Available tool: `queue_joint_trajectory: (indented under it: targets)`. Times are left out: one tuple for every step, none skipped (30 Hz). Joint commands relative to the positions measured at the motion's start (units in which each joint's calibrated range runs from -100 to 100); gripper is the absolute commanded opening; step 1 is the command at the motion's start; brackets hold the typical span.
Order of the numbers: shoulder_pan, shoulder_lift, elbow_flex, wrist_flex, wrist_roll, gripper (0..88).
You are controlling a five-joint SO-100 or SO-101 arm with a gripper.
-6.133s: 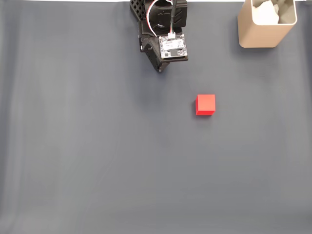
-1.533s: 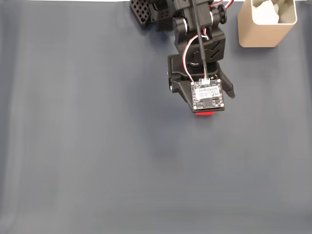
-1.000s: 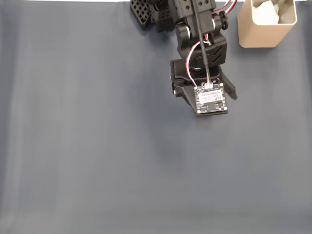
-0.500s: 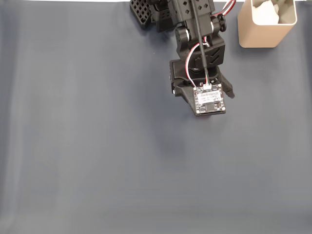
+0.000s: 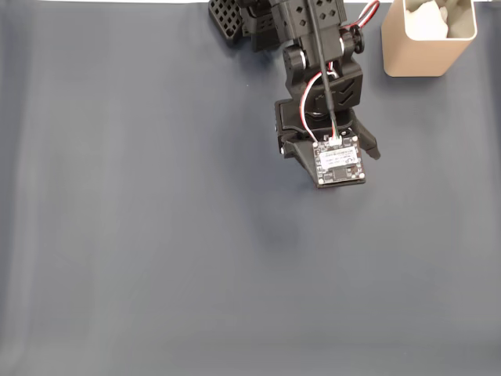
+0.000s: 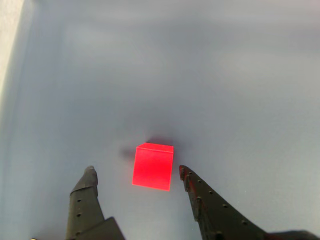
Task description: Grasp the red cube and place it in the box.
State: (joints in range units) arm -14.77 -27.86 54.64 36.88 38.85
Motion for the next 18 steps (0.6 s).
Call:
queue_joint_trajectory:
  targets:
    - [-0.18, 0.39, -0.59, -0.98, 0.10, 40.2]
    - [-0.25, 0.47, -0.59, -1.06, 0.05, 40.2]
    - [-0.32, 0.65, -0.59, -1.14, 0.05, 40.2]
    - [-0.32, 0.73, -0.50, -1.30, 0.05, 40.2]
    - [-0.39, 0.91, -0.41, -1.47, 0.05, 40.2]
    - [-0.39, 0.99, -0.41, -1.55, 0.05, 40.2]
    - [-0.46, 1.08, -0.41, -1.63, 0.00, 40.2]
    - [-0.53, 1.25, -0.41, -1.80, 0.00, 40.2]
    - [-0.60, 1.43, -0.41, -1.96, -0.05, 40.2]
    - [-0.67, 1.43, -0.41, -2.04, -0.10, 40.2]
    - [-0.74, 1.51, -0.41, -2.12, -0.15, 40.2]
    - [-0.74, 1.60, -0.41, -2.21, -0.15, 40.2]
    - [-0.74, 1.69, -0.31, -2.21, -0.15, 40.1]
    - [-0.82, 1.77, -0.22, -2.37, -0.15, 40.1]
    - [-0.82, 1.86, -0.13, -2.62, -0.15, 40.1]
    - [-0.82, 1.94, -0.04, -2.70, -0.15, 40.1]
    - [-0.82, 2.12, 0.05, -2.78, -0.15, 40.1]
    - [-0.82, 2.20, 0.05, -2.95, -0.15, 40.0]
